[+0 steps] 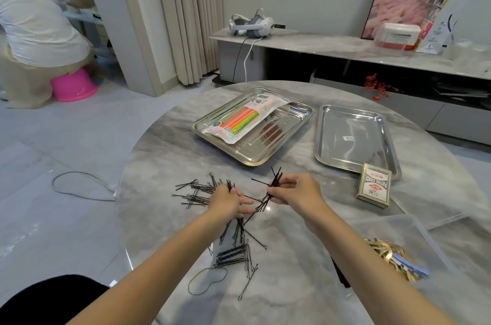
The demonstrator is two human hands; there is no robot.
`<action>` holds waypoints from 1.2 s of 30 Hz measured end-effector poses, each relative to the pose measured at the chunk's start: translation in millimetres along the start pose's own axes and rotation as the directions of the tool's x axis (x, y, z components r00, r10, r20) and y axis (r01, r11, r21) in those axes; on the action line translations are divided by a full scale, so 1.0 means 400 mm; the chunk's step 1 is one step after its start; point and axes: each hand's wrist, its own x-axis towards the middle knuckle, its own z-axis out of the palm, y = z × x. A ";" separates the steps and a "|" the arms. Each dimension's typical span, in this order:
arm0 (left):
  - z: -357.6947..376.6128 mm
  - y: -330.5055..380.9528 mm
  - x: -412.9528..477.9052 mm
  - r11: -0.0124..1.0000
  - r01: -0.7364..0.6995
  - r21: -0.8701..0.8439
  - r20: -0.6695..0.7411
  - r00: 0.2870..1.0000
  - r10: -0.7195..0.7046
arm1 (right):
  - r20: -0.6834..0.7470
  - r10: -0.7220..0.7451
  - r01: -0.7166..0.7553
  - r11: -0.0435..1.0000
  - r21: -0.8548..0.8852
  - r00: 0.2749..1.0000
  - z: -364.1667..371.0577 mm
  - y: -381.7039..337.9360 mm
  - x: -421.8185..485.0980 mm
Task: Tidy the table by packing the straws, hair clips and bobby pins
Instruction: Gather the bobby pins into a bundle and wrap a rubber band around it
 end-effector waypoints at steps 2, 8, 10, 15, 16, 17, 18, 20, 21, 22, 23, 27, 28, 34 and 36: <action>0.013 0.006 -0.008 0.988 0.068 -0.137 0.044 0.997 -0.062 | -0.018 -0.005 0.006 1.000 0.022 1.000 -0.014 -0.005 -0.003; 0.033 0.018 -0.005 0.940 0.020 -0.341 -0.042 0.998 -0.037 | 0.084 0.024 -0.031 0.996 0.085 0.996 -0.051 -0.029 -0.013; 0.029 0.025 -0.013 0.895 0.113 -0.431 0.105 0.992 -0.074 | 0.124 0.037 -0.050 0.993 0.109 0.992 -0.064 -0.032 -0.018; 0.061 0.046 -0.067 0.859 0.282 -0.428 0.420 0.903 -0.087 | 0.166 0.112 -0.114 0.993 0.005 0.980 -0.101 -0.026 -0.028; 0.069 0.048 -0.071 0.861 0.287 -0.421 0.435 0.896 -0.086 | 0.170 0.127 -0.126 0.992 -0.017 0.977 -0.107 -0.024 -0.030; 0.076 0.048 -0.073 0.861 0.289 -0.418 0.444 0.892 -0.084 | 0.175 0.139 -0.135 0.990 -0.033 0.975 -0.112 -0.021 -0.029; 0.081 0.048 -0.074 0.860 0.293 -0.419 0.449 0.890 -0.085 | 0.181 0.151 -0.145 0.988 -0.042 0.972 -0.116 -0.018 -0.030; 0.088 0.052 -0.077 0.868 0.295 -0.400 0.465 0.881 -0.085 | 0.196 0.182 -0.177 0.983 -0.042 0.964 -0.121 -0.013 -0.031; 0.091 0.054 -0.079 0.877 0.293 -0.380 0.473 0.877 -0.088 | 0.203 0.195 -0.191 0.981 -0.037 0.960 -0.121 -0.010 -0.032; 0.095 0.055 -0.082 0.890 0.288 -0.355 0.478 0.873 -0.092 | 0.207 0.202 -0.198 0.979 -0.041 0.957 -0.121 -0.010 -0.034; 0.099 0.058 -0.085 0.900 0.281 -0.332 0.484 0.870 -0.092 | 0.207 0.207 -0.201 0.978 -0.053 0.956 -0.120 -0.013 -0.036; 0.127 0.050 -0.085 0.953 0.161 -0.256 0.462 0.886 -0.026 | 0.185 0.191 -0.176 0.980 -0.097 0.964 -0.121 -0.025 -0.043; 0.135 0.045 -0.082 0.960 0.133 -0.248 0.442 0.897 -0.010 | 0.181 0.187 -0.171 0.980 -0.103 0.965 -0.124 -0.025 -0.044; 0.140 0.040 -0.078 0.919 0.200 -0.340 0.419 0.907 -0.043 | 0.231 0.238 -0.187 0.957 -0.223 0.943 -0.137 -0.032 -0.040; 0.135 0.046 -0.084 0.878 0.259 -0.403 0.407 0.910 -0.082 | 0.269 0.281 -0.222 0.947 -0.231 0.921 -0.143 -0.042 -0.043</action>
